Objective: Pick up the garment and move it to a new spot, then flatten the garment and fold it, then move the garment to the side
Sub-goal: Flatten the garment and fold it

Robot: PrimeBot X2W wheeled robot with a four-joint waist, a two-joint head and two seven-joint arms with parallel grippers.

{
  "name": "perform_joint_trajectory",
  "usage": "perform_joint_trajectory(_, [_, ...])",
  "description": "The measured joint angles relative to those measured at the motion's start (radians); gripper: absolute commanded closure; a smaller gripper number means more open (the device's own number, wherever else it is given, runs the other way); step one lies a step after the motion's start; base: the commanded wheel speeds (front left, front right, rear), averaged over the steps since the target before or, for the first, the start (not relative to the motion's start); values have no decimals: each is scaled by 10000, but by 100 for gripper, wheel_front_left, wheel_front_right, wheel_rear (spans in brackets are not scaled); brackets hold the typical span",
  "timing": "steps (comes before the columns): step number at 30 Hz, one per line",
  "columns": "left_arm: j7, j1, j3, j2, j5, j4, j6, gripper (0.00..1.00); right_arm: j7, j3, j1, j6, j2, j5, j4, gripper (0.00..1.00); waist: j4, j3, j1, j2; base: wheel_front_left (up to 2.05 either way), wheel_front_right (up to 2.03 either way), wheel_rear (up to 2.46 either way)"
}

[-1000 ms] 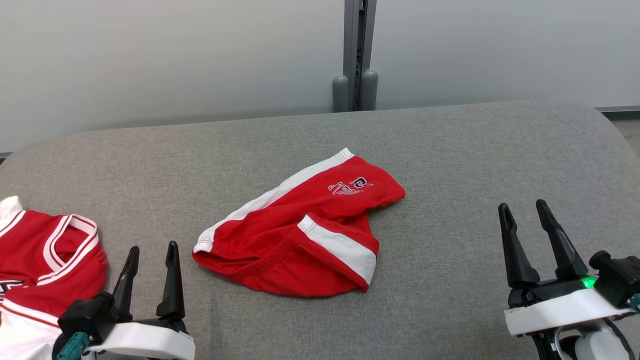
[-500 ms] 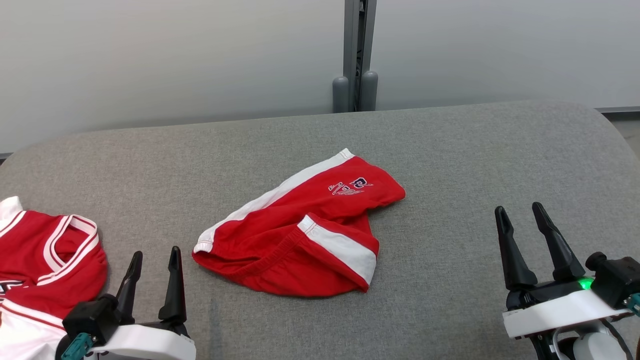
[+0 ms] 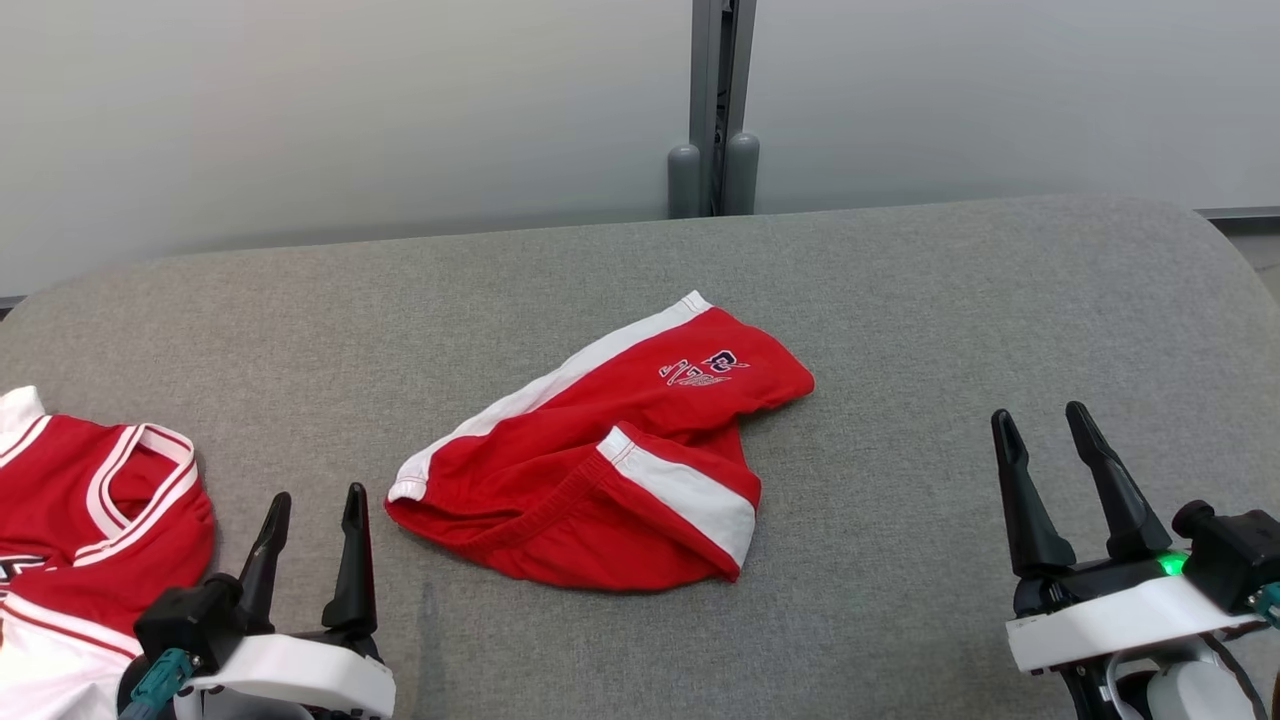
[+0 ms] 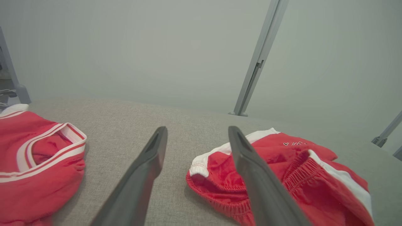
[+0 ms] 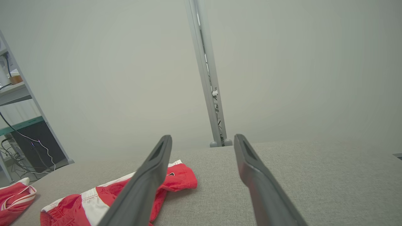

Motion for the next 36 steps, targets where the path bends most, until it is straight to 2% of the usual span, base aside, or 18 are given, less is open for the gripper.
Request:
perform_joint_trajectory(11, [0, -196, 42, -96, 10, 226, -59, 0, 0, 182, -267, 0, -153, 104, 198, 0, 77, 29, 0, 0, 0, 0, 0])
perform_joint_trajectory(15, [0, -302, -40, -148, 54, 299, -107, 0, -2, 522, -898, 0, -433, 374, 660, 0, 210, 131, 0, 0, 0, 0, 0])
perform_joint_trajectory(20, [0, -503, -146, -198, 67, 359, -190, 0, 94, 1348, -2327, 0, -972, 1060, 1799, 0, 521, 384, 0, 0, 0, 0, 0])
perform_joint_trajectory(30, [-2, -1046, -466, -456, 8, 445, -334, 0, 1939, 2270, -5368, 0, -1676, 3626, 4608, 0, 1681, 1119, 0, 0, 0, 0, 0])
perform_joint_trajectory(36, [-2, -1305, -725, -502, 6, 518, -437, 0, 3200, 2978, -6900, 0, -2144, 4276, 5902, 0, 2278, 1577, 0, -1, 0, 0, 0])
